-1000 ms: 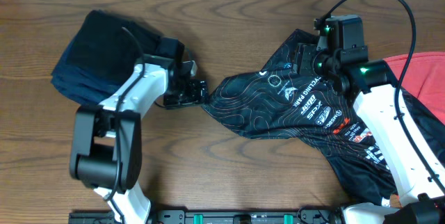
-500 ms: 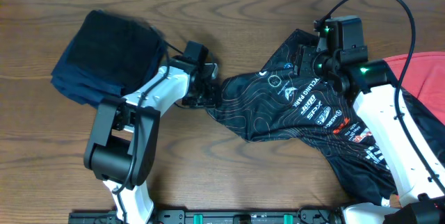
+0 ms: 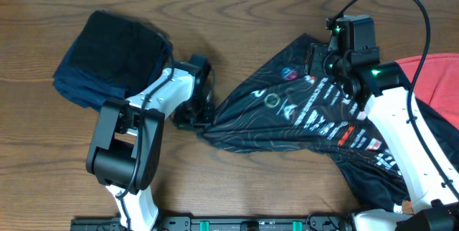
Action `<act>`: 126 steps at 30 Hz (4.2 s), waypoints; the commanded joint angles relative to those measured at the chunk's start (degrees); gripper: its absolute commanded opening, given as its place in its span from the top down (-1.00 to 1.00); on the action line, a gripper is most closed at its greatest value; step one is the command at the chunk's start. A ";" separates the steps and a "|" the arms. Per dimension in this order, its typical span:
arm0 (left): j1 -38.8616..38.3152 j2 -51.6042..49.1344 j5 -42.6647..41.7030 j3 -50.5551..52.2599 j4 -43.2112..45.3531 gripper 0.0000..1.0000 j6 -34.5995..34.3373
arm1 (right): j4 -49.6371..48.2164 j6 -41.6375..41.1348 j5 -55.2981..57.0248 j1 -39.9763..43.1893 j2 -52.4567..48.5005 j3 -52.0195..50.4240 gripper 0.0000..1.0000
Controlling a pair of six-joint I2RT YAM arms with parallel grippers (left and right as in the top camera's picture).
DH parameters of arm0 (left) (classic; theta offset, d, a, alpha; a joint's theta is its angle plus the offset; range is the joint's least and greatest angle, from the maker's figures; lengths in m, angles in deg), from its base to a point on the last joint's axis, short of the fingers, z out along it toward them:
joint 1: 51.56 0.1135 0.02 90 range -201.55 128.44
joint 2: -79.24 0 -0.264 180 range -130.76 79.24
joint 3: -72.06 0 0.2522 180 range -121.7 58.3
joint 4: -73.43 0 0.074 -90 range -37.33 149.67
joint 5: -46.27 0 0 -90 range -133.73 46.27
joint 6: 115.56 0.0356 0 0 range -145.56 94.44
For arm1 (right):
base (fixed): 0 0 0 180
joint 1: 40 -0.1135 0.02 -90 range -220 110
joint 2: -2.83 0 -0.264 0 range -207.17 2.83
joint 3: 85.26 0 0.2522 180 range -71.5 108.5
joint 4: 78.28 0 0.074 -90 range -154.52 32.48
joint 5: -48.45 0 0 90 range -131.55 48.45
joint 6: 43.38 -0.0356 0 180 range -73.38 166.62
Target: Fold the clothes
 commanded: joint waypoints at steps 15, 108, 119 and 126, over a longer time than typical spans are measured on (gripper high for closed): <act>2.05 5.55 5.60 0.76 -14.88 0.88 -0.37 | -23.32 3.34 -6.16 -0.52 -21.90 0.68 -0.25; 9.92 42.71 6.60 -17.99 -26.12 0.75 0.68 | 9.07 -2.25 -12.52 3.91 -6.38 8.44 0.05; 9.92 28.92 6.84 -15.69 -25.35 0.54 0.33 | 11.47 -3.17 -21.94 1.88 -32.48 8.44 0.06; 9.92 22.91 6.84 -15.69 -23.32 0.54 0.35 | 15.30 -3.04 -20.39 1.75 -34.75 8.41 0.04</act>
